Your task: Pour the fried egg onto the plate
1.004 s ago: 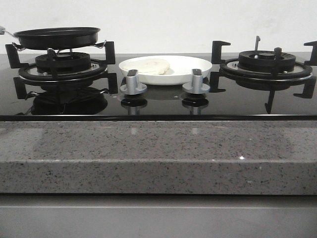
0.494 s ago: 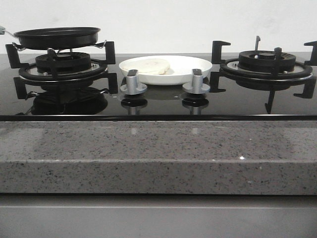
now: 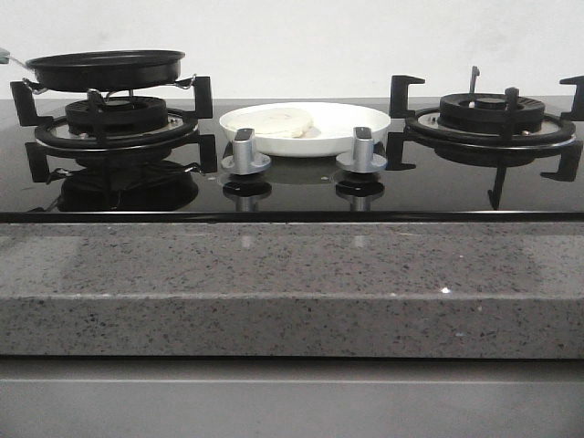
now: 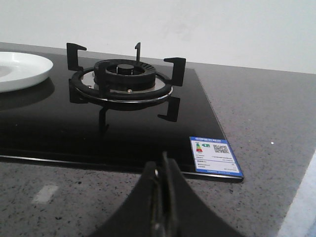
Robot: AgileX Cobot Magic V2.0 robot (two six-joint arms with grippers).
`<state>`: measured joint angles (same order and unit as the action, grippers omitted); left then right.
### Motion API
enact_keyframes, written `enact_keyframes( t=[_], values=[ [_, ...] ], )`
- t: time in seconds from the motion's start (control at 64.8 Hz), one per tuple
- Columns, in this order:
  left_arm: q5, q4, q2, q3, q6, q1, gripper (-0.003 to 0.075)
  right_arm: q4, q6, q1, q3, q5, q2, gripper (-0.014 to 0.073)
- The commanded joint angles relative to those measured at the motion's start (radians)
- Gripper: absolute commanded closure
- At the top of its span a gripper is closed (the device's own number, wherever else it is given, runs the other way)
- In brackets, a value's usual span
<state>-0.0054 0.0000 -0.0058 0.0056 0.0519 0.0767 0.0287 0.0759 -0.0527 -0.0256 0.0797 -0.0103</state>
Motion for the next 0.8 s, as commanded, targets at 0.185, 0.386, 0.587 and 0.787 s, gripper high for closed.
enact_keyframes(
  t=[0.185, 0.386, 0.587, 0.787],
  values=[
    [-0.081, -0.01, -0.016, 0.005, -0.001, 0.008, 0.0739, -0.067, -0.129, -0.009, 0.003, -0.165, -0.02, 0.066],
    [-0.081, -0.01, -0.016, 0.005, -0.001, 0.008, 0.0739, -0.066, -0.129, -0.009, 0.003, -0.135, -0.02, 0.066],
    [-0.081, -0.01, -0.016, 0.005, -0.001, 0.008, 0.0739, -0.066, -0.129, -0.009, 0.003, -0.136, -0.02, 0.066],
    [-0.081, -0.01, -0.016, 0.005, -0.001, 0.008, 0.0739, -0.066, -0.129, -0.009, 0.003, -0.136, -0.02, 0.066]
  ],
)
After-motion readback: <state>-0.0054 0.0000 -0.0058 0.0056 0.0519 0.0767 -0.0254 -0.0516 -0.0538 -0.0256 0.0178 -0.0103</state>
